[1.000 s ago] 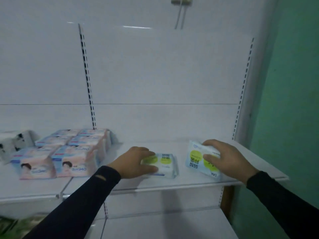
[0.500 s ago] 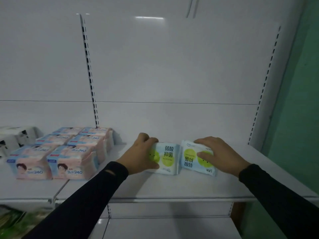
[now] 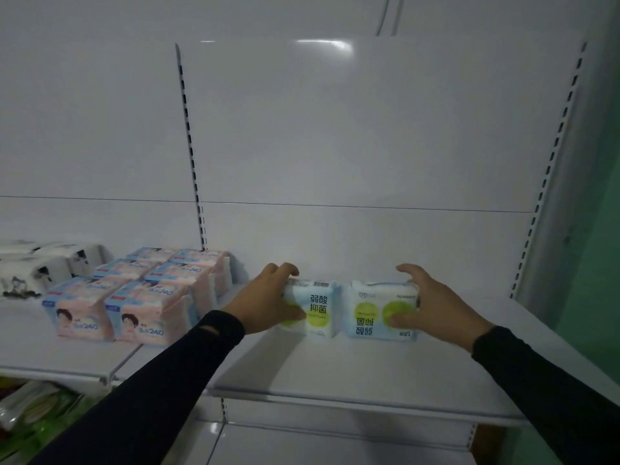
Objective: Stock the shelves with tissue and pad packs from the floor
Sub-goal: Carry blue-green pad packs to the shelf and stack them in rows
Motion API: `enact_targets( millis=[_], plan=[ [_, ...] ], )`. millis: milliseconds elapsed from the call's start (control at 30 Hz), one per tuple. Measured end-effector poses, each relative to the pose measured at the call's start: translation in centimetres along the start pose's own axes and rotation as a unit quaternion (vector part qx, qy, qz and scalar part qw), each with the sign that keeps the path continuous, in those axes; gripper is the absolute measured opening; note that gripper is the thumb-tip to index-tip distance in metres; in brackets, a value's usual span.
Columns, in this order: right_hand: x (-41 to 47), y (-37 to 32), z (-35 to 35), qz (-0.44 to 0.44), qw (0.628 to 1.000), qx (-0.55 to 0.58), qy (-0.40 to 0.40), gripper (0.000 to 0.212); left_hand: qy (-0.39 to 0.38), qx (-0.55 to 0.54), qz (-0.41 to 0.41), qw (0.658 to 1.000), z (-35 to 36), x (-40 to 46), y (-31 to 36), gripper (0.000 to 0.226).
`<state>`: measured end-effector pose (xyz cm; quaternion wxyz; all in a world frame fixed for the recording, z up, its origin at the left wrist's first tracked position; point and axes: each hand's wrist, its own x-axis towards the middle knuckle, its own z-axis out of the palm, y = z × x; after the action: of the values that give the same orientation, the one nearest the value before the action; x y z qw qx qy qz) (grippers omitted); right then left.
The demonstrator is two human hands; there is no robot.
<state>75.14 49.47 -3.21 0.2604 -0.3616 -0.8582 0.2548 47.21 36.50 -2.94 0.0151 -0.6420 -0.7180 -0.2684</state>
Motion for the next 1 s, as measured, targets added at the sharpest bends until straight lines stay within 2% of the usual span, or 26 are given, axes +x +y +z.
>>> enact_targets(
  millis=[167,300,367,467,533,700,733,800,867,933,1000],
  plan=[
    [0.3,1.7,1.5,0.059,0.993,0.098,-0.011,0.091,0.002,-0.006,-0.031,0.999,0.3,0.5,-0.6,0.063],
    [1.0,2.5,1.0,0.067,0.995,0.057,-0.047,0.082,-0.004,-0.004,-0.031,1.0,0.2,0.9,-0.8,0.061],
    [2.0,1.6,-0.3,0.055,0.998,0.029,-0.01,0.073,0.005,0.001,-0.032,0.999,0.0,1.2,-1.1,0.06],
    [3.5,-1.3,-3.0,0.034,0.994,0.074,0.07,0.056,0.028,0.002,-0.031,0.999,-0.3,1.6,-1.8,0.057],
    [3.9,-3.0,-3.3,0.008,0.995,0.075,0.061,0.052,0.038,-0.001,-0.029,0.999,-0.3,1.7,-2.1,0.056],
    [3.8,-3.4,0.4,-0.053,0.995,-0.087,-0.002,0.031,0.042,-0.016,-0.032,0.998,0.2,1.8,-2.9,0.057],
    [3.8,-3.4,0.2,-0.051,0.994,-0.098,-0.015,0.033,0.043,-0.016,-0.033,0.998,0.3,1.9,-3.0,0.057],
    [3.8,-3.0,-1.0,-0.02,0.985,-0.153,-0.071,0.05,0.042,-0.021,-0.037,0.998,0.5,2.0,-3.1,0.058],
    [3.7,-2.5,-2.3,0.031,0.962,-0.236,-0.135,0.063,0.037,-0.037,-0.041,0.998,0.7,2.2,-3.1,0.06],
    [3.7,-2.2,-2.6,0.06,0.941,-0.287,-0.168,0.057,0.034,-0.049,-0.042,0.997,1.0,2.4,-3.0,0.062],
    [4.2,-2.2,-2.0,0.04,0.947,-0.284,-0.147,0.052,0.031,-0.057,-0.045,0.997,1.1,2.6,-2.9,0.066]
  ],
)
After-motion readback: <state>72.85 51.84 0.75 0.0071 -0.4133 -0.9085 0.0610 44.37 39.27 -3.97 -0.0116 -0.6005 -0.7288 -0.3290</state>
